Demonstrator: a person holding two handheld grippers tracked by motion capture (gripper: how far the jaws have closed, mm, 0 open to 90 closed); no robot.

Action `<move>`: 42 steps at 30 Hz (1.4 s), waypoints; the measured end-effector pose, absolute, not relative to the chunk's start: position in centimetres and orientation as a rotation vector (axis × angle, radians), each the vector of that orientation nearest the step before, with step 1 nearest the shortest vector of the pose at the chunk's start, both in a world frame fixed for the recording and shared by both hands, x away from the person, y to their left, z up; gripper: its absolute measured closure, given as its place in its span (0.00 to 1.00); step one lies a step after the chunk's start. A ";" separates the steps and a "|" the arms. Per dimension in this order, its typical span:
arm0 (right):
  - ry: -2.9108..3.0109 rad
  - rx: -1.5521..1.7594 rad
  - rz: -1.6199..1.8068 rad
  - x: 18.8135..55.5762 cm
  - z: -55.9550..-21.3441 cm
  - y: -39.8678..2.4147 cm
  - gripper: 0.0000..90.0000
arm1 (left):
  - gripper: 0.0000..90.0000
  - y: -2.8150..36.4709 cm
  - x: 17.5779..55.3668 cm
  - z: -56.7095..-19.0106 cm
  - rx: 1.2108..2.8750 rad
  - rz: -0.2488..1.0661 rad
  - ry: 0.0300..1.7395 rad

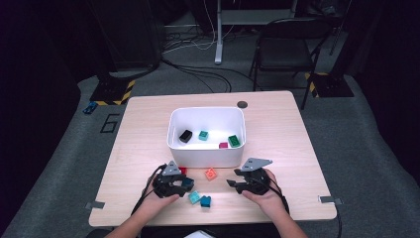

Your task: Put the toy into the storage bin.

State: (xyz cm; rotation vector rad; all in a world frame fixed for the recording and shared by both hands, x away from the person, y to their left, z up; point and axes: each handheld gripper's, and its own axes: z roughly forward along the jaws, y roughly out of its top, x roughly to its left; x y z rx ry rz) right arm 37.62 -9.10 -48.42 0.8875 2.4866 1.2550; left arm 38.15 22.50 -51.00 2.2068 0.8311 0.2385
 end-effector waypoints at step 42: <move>2.504 0.882 1.267 37.4 -48.5 -9.0 0.53 | 0.65 22.6 37.4 -42.8 2.184 0.191 0.687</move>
